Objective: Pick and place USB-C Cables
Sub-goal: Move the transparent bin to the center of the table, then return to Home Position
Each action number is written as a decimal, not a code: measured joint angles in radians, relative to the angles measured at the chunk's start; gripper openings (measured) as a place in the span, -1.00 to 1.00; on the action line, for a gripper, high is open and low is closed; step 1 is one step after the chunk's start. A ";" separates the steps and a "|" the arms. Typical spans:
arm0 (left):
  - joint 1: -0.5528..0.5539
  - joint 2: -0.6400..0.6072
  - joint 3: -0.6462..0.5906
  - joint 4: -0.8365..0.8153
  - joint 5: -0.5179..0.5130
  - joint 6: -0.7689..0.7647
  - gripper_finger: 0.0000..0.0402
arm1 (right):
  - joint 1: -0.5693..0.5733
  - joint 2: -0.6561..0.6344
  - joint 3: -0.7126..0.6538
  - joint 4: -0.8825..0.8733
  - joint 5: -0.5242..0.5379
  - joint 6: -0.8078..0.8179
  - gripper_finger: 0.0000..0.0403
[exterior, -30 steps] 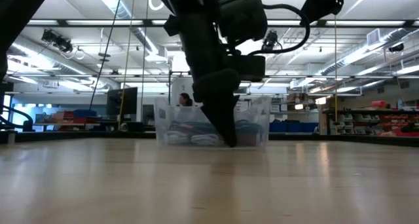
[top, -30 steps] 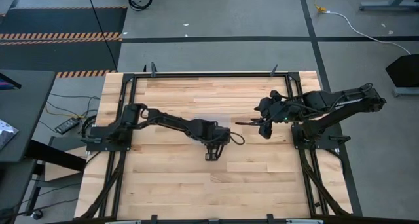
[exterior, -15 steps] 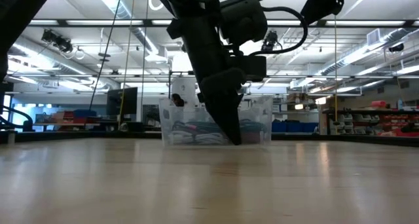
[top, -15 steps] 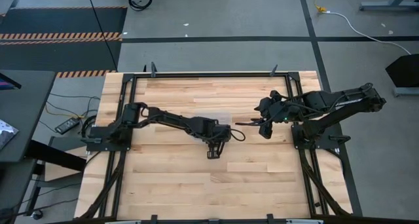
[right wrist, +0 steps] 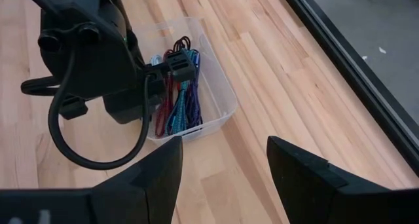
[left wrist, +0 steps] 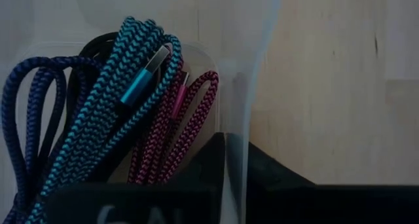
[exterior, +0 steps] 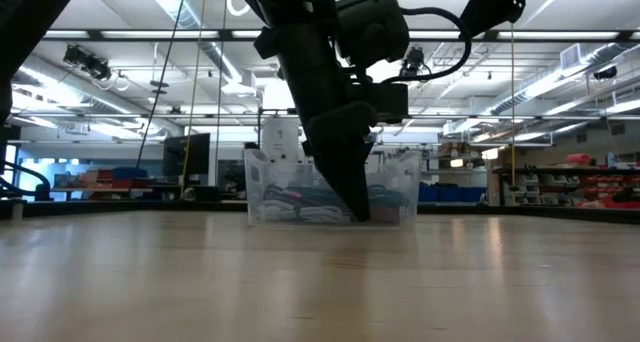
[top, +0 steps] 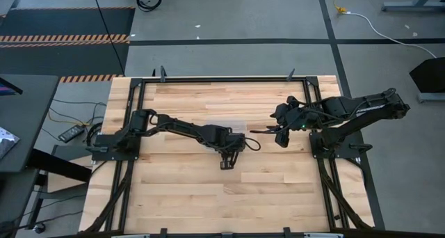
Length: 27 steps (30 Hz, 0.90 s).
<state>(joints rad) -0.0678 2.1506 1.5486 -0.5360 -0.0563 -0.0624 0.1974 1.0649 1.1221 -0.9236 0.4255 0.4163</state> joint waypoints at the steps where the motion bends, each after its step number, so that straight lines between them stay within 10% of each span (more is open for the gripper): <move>1: 0.000 0.000 0.000 0.001 0.000 0.000 -0.83 | 0.000 0.000 0.000 0.000 0.000 0.000 0.13; 27: -0.001 -0.092 0.210 -0.103 -0.053 0.126 -0.72 | 0.074 -0.101 -0.001 0.115 0.000 -0.134 0.13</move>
<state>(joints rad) -0.0692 2.0585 1.7588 -0.6390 -0.1089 0.0634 0.2715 0.9642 1.1213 -0.8084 0.4255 0.2822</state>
